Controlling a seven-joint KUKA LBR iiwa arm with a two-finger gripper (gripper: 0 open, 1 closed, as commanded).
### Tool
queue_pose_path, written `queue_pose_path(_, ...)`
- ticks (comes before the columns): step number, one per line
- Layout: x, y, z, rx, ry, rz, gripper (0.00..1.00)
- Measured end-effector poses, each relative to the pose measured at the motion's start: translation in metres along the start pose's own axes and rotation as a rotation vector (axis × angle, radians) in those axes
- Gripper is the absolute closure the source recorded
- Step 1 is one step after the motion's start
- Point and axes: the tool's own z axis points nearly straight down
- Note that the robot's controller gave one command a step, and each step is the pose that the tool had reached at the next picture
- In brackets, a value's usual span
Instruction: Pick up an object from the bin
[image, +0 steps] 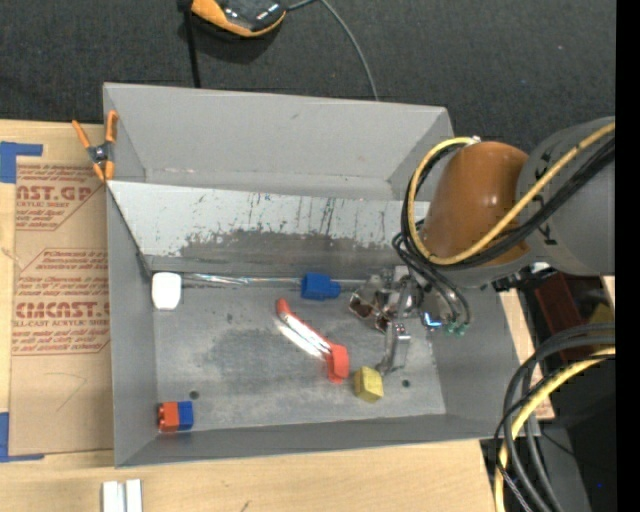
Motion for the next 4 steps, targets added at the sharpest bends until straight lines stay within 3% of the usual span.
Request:
queue_pose_path(1,-0.002,0.000,-0.004,0.001,-0.008,0.000,0.00)
queue_pose_path(2,-0.010,-0.006,0.026,-0.001,-0.012,0.066,0.00)
queue_pose_path(3,-0.005,-0.017,0.078,-0.001,-0.012,0.128,1.00)
queue_pose_path(4,-0.004,-0.017,0.078,0.000,-0.010,0.128,0.00)
